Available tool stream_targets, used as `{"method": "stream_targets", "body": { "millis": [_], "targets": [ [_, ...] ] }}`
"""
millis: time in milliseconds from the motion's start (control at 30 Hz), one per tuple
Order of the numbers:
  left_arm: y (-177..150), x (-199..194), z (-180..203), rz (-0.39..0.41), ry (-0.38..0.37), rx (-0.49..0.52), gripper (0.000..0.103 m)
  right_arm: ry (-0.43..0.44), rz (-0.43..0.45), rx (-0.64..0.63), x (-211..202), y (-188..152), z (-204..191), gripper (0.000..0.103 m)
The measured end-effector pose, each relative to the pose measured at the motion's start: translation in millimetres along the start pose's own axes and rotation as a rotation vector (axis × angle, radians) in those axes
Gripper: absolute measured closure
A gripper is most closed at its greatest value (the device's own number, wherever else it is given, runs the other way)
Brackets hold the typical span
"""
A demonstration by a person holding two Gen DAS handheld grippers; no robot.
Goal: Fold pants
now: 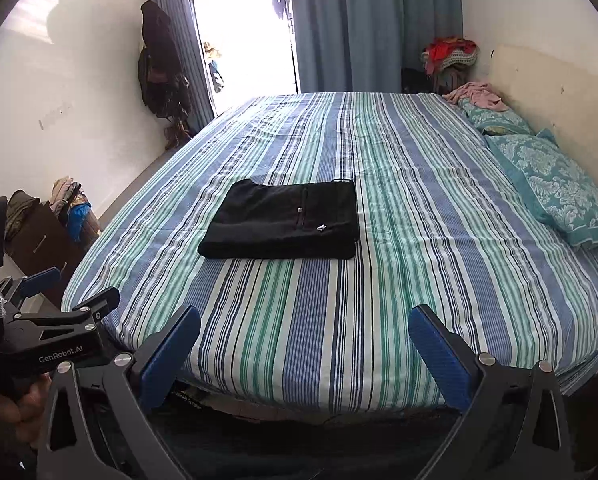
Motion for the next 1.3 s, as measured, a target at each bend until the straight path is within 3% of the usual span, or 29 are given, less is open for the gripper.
{"method": "stream_targets", "body": {
  "millis": [167, 533, 900, 1300],
  "targets": [
    [-6.8, 9.4, -4.5, -0.017, 0.042, -0.005, 0.001, -0.01, -0.026, 0.009, 16.1, -4.4, -1.1, 0.0],
    [-10.5, 20.6, -5.0, -0.048, -0.015, -0.028, 0.001, -0.084, -0.029, -0.024, 26.8, -0.8, -8.2, 0.0],
    [-7.0, 25.5, -8.1, -0.056, -0.064, -0.062, 0.001, -0.068, -0.052, -0.008, 29.3, 0.4, -19.1, 0.0],
    [-3.2, 19.2, -0.4, -0.044, -0.062, -0.037, 0.001, -0.089, -0.05, -0.044, 24.0, 3.1, -24.6, 0.0]
  ]
}}
Point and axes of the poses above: each gripper's, at about its wrist camera, not at the fingertips, and x roughly the way its jaws point, z to its right, y to its top, the point moved 8 cm from there along x, roughly the way its jaws point, and after that the axes turned 7 degrees about -z, right-handed, at the moved point
